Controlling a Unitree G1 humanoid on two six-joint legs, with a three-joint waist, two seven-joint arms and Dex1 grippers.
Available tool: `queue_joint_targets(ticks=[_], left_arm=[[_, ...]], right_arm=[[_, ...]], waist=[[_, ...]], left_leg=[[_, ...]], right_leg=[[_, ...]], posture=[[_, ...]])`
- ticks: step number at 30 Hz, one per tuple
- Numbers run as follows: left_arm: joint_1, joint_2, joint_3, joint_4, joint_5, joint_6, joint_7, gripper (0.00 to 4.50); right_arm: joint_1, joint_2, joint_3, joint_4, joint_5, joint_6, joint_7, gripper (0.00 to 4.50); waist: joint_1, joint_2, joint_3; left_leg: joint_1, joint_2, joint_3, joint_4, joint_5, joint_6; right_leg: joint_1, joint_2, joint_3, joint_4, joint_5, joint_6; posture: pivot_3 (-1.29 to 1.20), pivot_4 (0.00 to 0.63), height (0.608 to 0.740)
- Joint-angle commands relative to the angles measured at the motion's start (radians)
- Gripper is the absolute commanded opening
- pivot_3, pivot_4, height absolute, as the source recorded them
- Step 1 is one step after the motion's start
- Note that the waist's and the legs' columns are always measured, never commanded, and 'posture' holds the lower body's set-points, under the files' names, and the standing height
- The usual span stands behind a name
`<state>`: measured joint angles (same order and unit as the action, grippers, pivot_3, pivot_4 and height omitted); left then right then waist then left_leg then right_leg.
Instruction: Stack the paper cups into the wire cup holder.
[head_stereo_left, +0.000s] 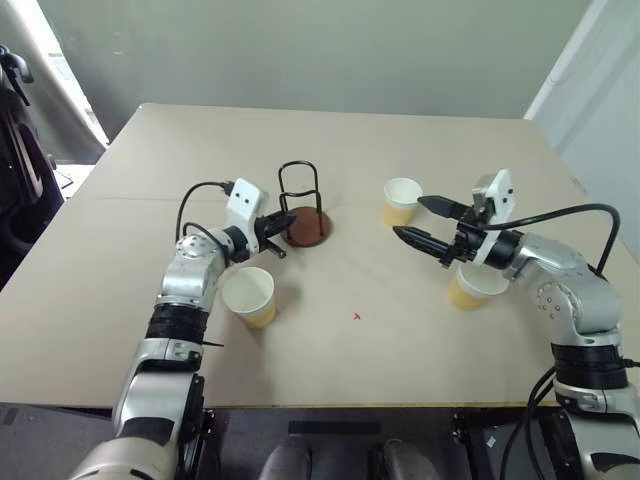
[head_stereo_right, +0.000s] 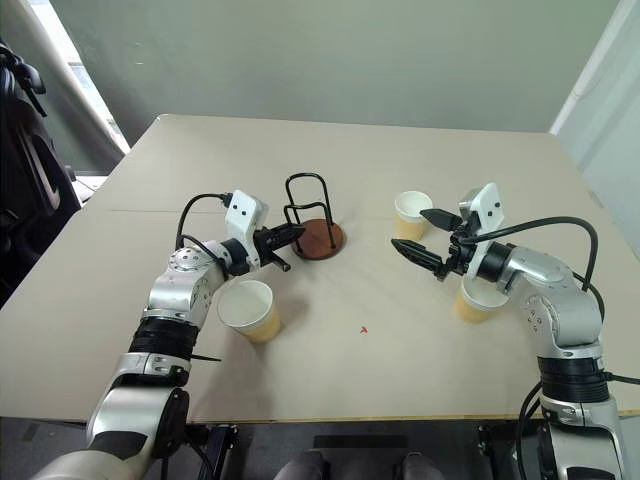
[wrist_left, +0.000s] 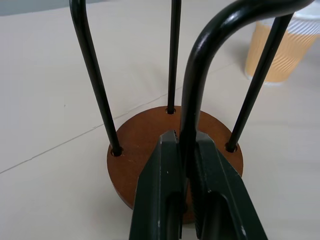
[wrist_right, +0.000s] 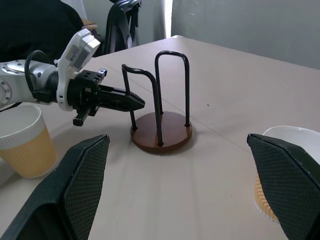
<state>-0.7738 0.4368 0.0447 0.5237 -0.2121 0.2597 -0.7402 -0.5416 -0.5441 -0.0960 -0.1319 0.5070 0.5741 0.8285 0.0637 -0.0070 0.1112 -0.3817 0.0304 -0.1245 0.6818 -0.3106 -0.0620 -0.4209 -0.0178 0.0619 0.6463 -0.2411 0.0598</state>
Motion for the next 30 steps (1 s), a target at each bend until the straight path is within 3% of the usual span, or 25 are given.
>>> queue_joint_targets(ticks=[1,14,30], left_arm=[[-0.067,0.016,0.031,-0.051,-0.034,-0.003,-0.026,0.01],[-0.152,0.118,-0.062,-0.222,-0.093,0.127,-0.347,0.01],[-0.084,0.191,-0.23,-0.389,-0.128,0.258,-0.619,0.01]], right_arm=[[-0.031,-0.024,-0.017,-0.045,0.021,0.0,0.008,4.5],[-0.055,-0.26,-0.004,-0.039,0.045,0.016,0.252,4.5],[-0.047,-0.418,-0.114,0.06,0.037,0.005,0.313,4.5]], waist=[[0.0,0.0,0.0],[0.002,0.0,0.0],[0.003,0.0,0.0]], left_leg=[[0.0,0.0,0.0,0.0,0.0,0.0],[-0.001,0.0,0.001,-0.001,0.0,0.0],[0.0,0.001,-0.001,0.0,0.0,0.001]], right_leg=[[0.0,0.0,0.0,0.0,0.0,0.0],[0.002,0.0,0.0,0.0,0.0,0.0],[0.003,0.0,0.0,0.0,0.001,0.001]], posture=[[0.0,0.15,0.74],[0.0,0.15,0.74],[0.0,0.15,0.74]])
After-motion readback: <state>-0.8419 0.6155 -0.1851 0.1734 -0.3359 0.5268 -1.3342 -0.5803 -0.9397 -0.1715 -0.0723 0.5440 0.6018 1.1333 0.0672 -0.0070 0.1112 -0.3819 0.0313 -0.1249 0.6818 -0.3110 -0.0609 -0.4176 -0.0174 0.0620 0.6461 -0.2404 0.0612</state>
